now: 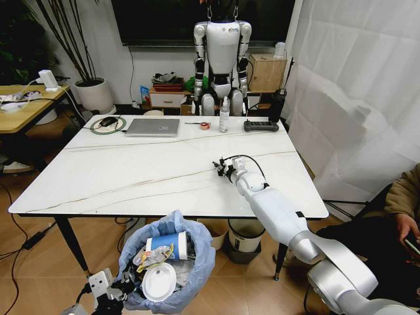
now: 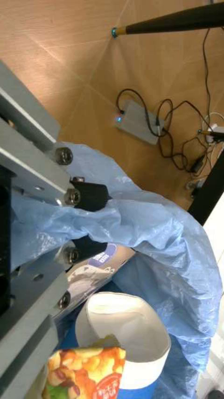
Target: Pick up the trash bin and place the trash from the table into it.
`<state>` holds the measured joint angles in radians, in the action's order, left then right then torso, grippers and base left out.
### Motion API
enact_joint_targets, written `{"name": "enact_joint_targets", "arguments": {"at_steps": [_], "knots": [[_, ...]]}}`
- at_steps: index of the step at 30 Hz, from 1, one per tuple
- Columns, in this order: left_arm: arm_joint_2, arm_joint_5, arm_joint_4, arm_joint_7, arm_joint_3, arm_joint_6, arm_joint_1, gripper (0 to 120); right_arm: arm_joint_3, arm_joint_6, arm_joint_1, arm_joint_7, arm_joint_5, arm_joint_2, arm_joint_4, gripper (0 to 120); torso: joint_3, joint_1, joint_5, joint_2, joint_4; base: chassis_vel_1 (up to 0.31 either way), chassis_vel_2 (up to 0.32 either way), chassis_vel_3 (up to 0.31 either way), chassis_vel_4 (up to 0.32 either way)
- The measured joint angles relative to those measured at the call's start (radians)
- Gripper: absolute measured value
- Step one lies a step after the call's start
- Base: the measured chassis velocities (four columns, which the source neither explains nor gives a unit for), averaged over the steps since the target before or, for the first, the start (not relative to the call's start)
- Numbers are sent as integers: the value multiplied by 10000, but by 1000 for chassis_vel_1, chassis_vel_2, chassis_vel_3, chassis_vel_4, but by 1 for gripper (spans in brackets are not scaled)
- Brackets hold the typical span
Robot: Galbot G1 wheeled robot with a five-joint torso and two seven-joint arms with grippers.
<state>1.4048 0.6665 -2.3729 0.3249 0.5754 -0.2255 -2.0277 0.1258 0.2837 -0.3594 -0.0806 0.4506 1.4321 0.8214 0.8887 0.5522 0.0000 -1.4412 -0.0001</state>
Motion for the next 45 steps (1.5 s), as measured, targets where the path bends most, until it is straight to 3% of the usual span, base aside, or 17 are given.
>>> {"name": "enact_joint_targets", "arguments": {"at_steps": [5, 15, 21, 24, 25, 32, 35, 39, 45], "knots": [[-13, 50, 0, 0, 20, 0, 27, 0, 52, -2, -31, 8, -15, -27, 31, 1, 0, 0, 0, 0, -2, 0, 0, 0, 0], [-46, 94, 27, 12, 34, 0, 65, 0, 161, 128, -119, 34, 236, -189, 581, 0, 6, 3, 1, 5, 1, 0, 0, 0, 0], [-61, 102, 44, 17, 12, 0, 71, 0, 417, 556, -432, 225, 1488, -1028, 3175, 0, 4, 4, -1, 6, 2, 0, 0, 0, 0], [-64, 102, 73, 22, -9, -4, 96, 0, 565, 720, -908, 275, 2542, -1812, 5460, 0, 1, 1, 1, 5, 1, 0, 0, 0, 0], [-64, 102, 73, 22, -9, -4, 96, 0, 565, 720, -908, 275, 2542, -1812, 5460, 0, 1, 1, 1, 5, 1, 0, 0, 0, 0], [-85, 118, 57, 24, 7, -14, 79, 0, 945, 952, -1954, 508, 4394, -3831, 10015, 0, 0, 0, 0, 3, -1, 0, 0, 0, 0], [-82, 117, 46, 24, 11, -14, 80, 0, 1009, 969, -2192, 569, 4664, -4088, 10661, 0, 0, -1, 3, 3, 0, 0, 0, 0, 0], [-107, 147, 41, 34, 50, -29, 129, 0, 1639, 584, -3235, 502, 4929, -4986, 12607, 0, 0, -1, 1, 2, -1, 0, 0, 0, 0], [-84, 159, 26, 44, 53, -47, 129, 0, 2534, -28, -4417, 141, 4648, -5681, 13705, 0, 0, -1, 1, 2, -1, 0, 0, 0, 0]]}}
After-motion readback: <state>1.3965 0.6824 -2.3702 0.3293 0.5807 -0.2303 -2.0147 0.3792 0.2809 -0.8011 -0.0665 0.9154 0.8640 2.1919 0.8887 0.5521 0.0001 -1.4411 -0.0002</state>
